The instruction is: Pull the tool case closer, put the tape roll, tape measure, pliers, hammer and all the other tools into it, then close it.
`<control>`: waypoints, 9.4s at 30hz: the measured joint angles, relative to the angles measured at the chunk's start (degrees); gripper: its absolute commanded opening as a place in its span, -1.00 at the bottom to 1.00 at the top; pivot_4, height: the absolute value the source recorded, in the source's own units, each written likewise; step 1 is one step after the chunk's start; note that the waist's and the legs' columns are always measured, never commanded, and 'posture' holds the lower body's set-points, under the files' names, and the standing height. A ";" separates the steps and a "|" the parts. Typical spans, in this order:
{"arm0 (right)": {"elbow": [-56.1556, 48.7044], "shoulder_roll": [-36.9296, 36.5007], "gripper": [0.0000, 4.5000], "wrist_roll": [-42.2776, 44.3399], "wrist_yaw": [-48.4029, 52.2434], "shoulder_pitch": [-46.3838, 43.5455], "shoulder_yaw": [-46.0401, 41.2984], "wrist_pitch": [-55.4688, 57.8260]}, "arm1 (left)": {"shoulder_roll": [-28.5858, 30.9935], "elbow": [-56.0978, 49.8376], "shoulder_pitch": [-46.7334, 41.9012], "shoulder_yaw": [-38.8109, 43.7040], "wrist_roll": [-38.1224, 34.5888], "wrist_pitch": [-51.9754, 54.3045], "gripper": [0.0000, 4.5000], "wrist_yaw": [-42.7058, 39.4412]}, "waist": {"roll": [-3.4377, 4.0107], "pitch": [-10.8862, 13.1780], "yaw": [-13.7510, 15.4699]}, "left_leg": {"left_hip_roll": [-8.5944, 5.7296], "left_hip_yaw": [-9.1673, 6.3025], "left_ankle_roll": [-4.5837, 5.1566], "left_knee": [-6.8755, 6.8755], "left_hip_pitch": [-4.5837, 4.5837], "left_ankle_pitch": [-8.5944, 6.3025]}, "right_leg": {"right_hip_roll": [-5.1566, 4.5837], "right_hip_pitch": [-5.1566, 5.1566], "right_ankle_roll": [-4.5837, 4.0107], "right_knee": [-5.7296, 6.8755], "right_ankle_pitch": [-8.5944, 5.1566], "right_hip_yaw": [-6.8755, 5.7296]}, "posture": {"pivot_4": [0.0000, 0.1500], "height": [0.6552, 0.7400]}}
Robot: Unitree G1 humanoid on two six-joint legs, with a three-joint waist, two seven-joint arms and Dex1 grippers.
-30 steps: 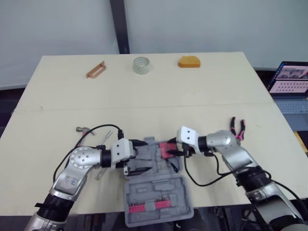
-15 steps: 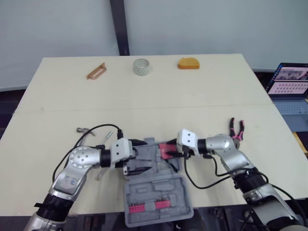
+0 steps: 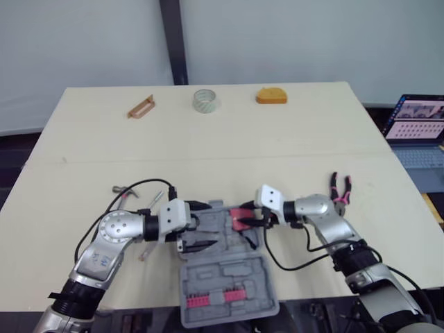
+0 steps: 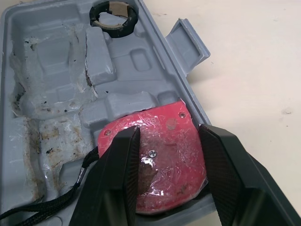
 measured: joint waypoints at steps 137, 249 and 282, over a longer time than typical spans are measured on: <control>-23.12 7.82 0.40 10.12 -56.33 18.57 -39.50 37.56 | -13.00 7.16 -15.66 -2.72 -2.93 2.25 1.00 2.22 | 0.38 0.61 0.06 | 0.04 0.20 0.03 0.13 -0.96 0.01 | 0.02 -1.03 0.00 0.11 0.00 0.05 | 1.00 1.00; -40.70 -9.45 0.96 -1.06 0.04 -2.19 14.11 35.22 | 10.74 0.14 20.82 19.11 -7.09 -10.66 1.00 -6.38 | 0.15 0.94 -0.07 | 0.05 0.21 0.02 0.14 -1.07 0.00 | 0.03 -1.24 -0.01 0.16 0.00 0.08 | 1.00 1.00; -21.26 2.67 -0.96 6.69 1.88 3.10 10.82 20.20 | 9.30 0.37 20.29 16.53 -6.80 -10.76 1.00 -5.68 | 0.10 0.91 -0.18 | 0.05 0.23 0.01 0.13 -1.01 0.00 | 0.03 -1.24 -0.01 0.23 0.00 0.08 | 1.00 1.00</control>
